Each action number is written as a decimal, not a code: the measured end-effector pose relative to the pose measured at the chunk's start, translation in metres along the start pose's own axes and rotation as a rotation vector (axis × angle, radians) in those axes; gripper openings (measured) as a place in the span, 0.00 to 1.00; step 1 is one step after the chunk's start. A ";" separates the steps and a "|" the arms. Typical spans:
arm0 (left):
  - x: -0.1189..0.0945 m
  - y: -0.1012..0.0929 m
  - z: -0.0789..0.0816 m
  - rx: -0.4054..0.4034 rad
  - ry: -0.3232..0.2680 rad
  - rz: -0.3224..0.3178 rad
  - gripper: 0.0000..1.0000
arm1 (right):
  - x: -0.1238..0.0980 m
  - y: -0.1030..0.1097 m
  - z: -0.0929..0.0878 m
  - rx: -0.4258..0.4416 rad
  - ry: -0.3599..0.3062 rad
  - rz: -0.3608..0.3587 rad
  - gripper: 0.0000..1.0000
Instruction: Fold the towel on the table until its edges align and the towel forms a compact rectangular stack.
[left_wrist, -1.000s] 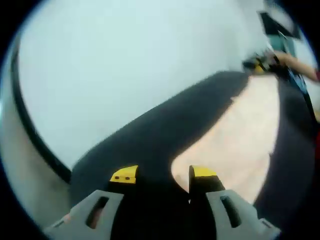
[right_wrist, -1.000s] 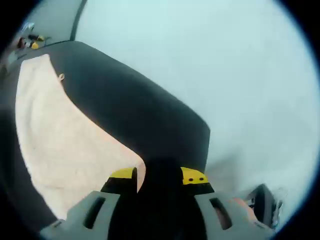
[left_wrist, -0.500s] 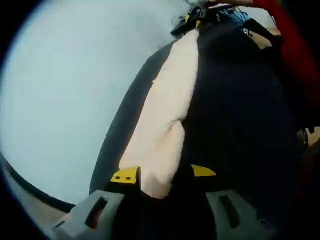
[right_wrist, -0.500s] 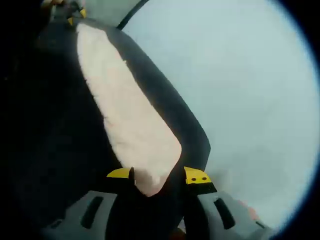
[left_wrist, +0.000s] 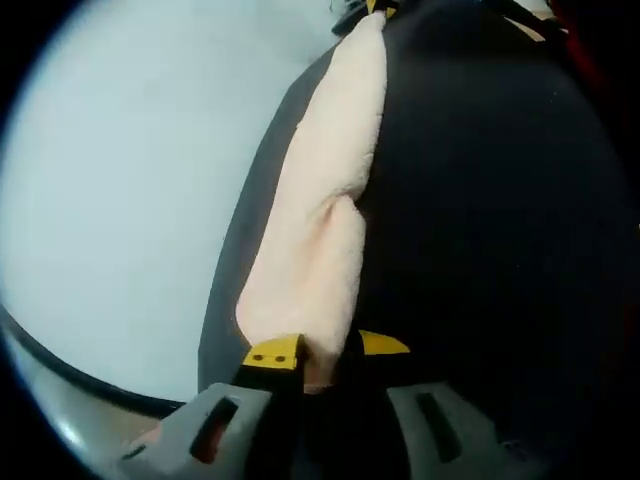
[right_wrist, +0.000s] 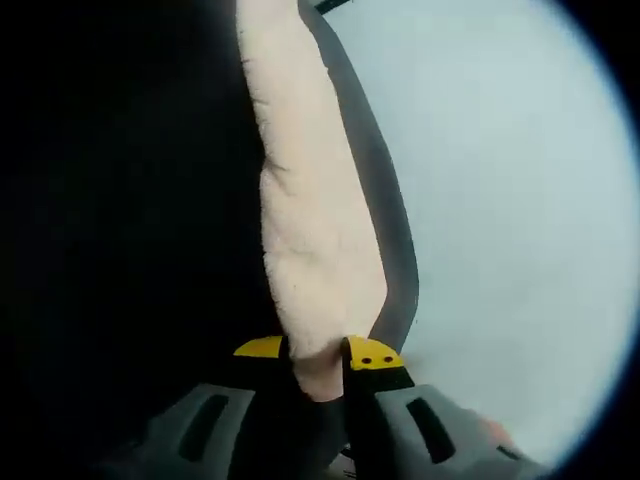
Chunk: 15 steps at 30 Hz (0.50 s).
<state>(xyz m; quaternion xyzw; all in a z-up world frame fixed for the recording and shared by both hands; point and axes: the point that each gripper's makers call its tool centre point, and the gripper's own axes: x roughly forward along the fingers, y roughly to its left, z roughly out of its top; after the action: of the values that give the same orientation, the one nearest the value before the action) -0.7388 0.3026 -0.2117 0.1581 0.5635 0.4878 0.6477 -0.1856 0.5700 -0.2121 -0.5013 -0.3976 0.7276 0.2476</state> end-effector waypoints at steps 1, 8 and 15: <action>0.001 0.000 -0.001 0.001 -0.003 0.003 0.07 | -0.001 0.001 -0.002 -0.003 0.003 -0.001 0.14; 0.000 0.008 -0.022 -0.088 -0.007 0.011 0.00 | -0.006 0.008 -0.019 -0.011 0.014 -0.009 0.02; 0.001 0.006 -0.029 -0.208 -0.085 -0.007 0.00 | -0.005 0.003 -0.037 0.125 -0.010 -0.037 0.01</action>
<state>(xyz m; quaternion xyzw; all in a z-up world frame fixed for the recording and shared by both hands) -0.7671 0.2964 -0.2167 0.1088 0.4824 0.5341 0.6857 -0.1490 0.5767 -0.2183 -0.4740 -0.3617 0.7487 0.2897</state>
